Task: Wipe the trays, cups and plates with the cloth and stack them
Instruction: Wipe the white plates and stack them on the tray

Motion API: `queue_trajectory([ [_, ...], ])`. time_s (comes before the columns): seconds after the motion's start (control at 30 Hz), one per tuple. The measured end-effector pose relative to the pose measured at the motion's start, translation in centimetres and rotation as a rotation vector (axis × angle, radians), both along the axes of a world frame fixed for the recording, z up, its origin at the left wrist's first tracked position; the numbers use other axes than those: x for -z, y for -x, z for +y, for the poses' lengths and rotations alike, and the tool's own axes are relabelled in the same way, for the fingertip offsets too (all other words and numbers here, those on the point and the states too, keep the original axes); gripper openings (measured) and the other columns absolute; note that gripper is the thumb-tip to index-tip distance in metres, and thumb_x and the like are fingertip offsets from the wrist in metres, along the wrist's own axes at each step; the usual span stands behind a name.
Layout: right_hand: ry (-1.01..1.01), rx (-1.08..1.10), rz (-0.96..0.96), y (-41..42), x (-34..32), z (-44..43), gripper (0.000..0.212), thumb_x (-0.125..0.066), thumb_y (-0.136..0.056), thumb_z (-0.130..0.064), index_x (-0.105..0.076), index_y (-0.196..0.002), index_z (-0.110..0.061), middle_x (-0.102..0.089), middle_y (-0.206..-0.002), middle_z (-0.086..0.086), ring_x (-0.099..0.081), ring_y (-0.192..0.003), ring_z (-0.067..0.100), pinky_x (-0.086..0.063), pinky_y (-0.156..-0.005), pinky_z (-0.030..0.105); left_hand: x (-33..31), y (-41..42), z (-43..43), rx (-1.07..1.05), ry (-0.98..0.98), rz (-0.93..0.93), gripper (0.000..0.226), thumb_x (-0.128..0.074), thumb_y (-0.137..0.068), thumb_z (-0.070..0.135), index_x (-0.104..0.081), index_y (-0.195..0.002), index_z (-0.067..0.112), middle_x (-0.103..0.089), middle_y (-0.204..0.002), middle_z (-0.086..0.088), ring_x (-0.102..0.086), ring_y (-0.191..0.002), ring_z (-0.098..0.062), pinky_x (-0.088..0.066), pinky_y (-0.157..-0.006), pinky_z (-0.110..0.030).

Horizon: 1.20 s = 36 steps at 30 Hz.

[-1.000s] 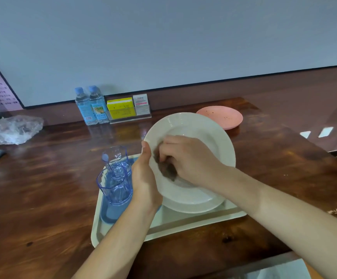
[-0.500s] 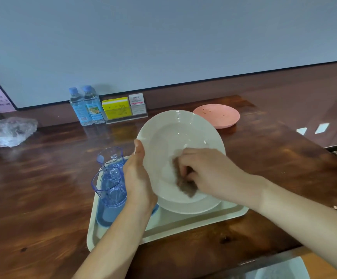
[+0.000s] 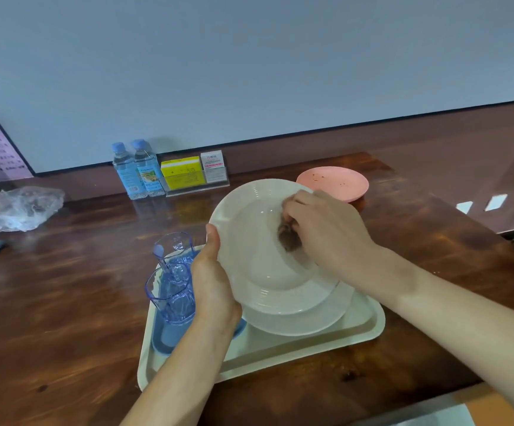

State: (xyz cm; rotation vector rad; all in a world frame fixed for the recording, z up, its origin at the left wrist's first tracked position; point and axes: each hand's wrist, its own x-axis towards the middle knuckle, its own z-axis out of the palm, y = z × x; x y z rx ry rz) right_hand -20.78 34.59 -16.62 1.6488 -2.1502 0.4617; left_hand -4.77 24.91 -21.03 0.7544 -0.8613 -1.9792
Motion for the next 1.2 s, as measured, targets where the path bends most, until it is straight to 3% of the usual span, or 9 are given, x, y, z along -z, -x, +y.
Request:
queue_trajectory([
  [0.17,-0.294,-0.105,-0.179,-3.0,-0.1,3.0,0.016,-0.063,-0.092,-0.018,-0.051,-0.093,-0.029,-0.054,-0.102,-0.010,-0.061,-0.098,0.020,-0.039,-0.073,0.034,0.0,0.1,0.1,0.014,-0.022,0.009,0.049,-0.060,-0.101,0.056,-0.074,-0.127,0.016,-0.079,-0.122,-0.015,-0.073,-0.117,-0.040,-0.051,-0.110,-0.064],
  [0.3,-0.107,-0.331,-0.492,-5.7,-0.2,0.3,0.011,-0.068,-0.095,-0.015,-0.068,-0.095,-0.027,-0.064,-0.098,-0.013,-0.060,-0.088,0.010,-0.047,-0.078,0.025,-0.8,0.0,0.9,0.092,-0.044,0.053,0.052,-0.055,-0.104,0.054,-0.076,-0.121,0.009,-0.079,-0.118,-0.019,-0.077,-0.111,-0.036,-0.057,-0.101,-0.052],
  [0.47,0.108,-0.281,-0.215,-3.1,0.1,-3.3,0.018,-0.065,-0.095,-0.010,-0.071,-0.107,-0.022,-0.065,-0.116,-0.006,-0.062,-0.098,0.022,-0.055,-0.077,0.046,-0.8,-0.2,0.3,0.079,-0.044,0.076,0.048,-0.048,-0.110,0.048,-0.075,-0.124,0.011,-0.078,-0.122,-0.016,-0.073,-0.119,-0.034,-0.050,-0.112,-0.050],
  [0.67,-0.116,-0.121,0.026,0.6,-0.4,0.5,0.020,-0.062,-0.099,-0.020,-0.073,-0.114,-0.027,-0.061,-0.114,-0.009,-0.060,-0.098,0.019,-0.056,-0.071,0.041,-0.5,-0.4,-0.6,0.033,-0.102,0.094,0.044,-0.057,-0.105,0.051,-0.072,-0.131,0.019,-0.077,-0.128,-0.014,-0.070,-0.122,-0.039,-0.050,-0.110,-0.060],
  [0.8,-0.326,-0.179,-0.123,-0.2,-0.8,3.7,0.016,-0.063,-0.100,-0.028,-0.075,-0.110,-0.031,-0.063,-0.110,-0.015,-0.063,-0.101,0.013,-0.053,-0.088,0.035,-0.5,-0.3,-0.4,0.006,-0.055,0.050,0.036,-0.059,-0.104,0.051,-0.077,-0.115,0.021,-0.081,-0.115,-0.010,-0.073,-0.114,-0.038,-0.053,-0.107,-0.059],
  [0.93,-0.325,-0.364,-0.437,-1.6,-0.2,5.1,0.017,-0.073,-0.095,-0.020,-0.078,-0.106,-0.031,-0.068,-0.108,-0.019,-0.063,-0.105,0.002,-0.049,-0.093,0.023,-0.7,-0.2,-0.5,0.033,-0.100,0.066,0.044,-0.058,-0.104,0.053,-0.074,-0.122,0.016,-0.078,-0.125,-0.016,-0.070,-0.121,-0.041,-0.051,-0.108,-0.058],
  [1.03,-0.245,-0.495,-0.582,-3.7,1.1,3.9,0.021,-0.074,-0.092,-0.012,-0.081,-0.107,-0.025,-0.067,-0.110,-0.017,-0.063,-0.108,0.005,-0.051,-0.097,0.028,-1.1,-0.2,-0.2,0.086,-0.134,0.068,0.055,-0.059,-0.102,0.057,-0.073,-0.126,0.010,-0.075,-0.129,-0.020,-0.071,-0.120,-0.042,-0.050,-0.110,-0.057],
  [1.13,-0.120,-0.543,-0.546,-5.5,1.9,1.2,0.024,-0.070,-0.093,-0.006,-0.081,-0.107,-0.023,-0.065,-0.109,-0.012,-0.063,-0.103,0.007,-0.052,-0.092,0.034,-0.9,-0.4,-0.2,0.103,-0.114,-0.011,0.056,-0.063,-0.097,0.064,-0.081,-0.100,0.012,-0.081,-0.098,-0.013,-0.080,-0.091,-0.030,-0.065,-0.081,-0.038],
  [1.2,-0.034,-0.553,-0.495,-6.0,1.6,-0.8,0.025,-0.066,-0.092,-0.003,-0.080,-0.104,-0.019,-0.064,-0.109,-0.007,-0.062,-0.099,0.010,-0.052,-0.088,0.036,-0.7,-0.4,-0.5,0.123,-0.080,-0.004,0.052,-0.060,-0.101,0.061,-0.066,-0.073,0.017,-0.063,-0.070,-0.005,-0.069,-0.062,-0.019,-0.056,-0.053,-0.023],
])
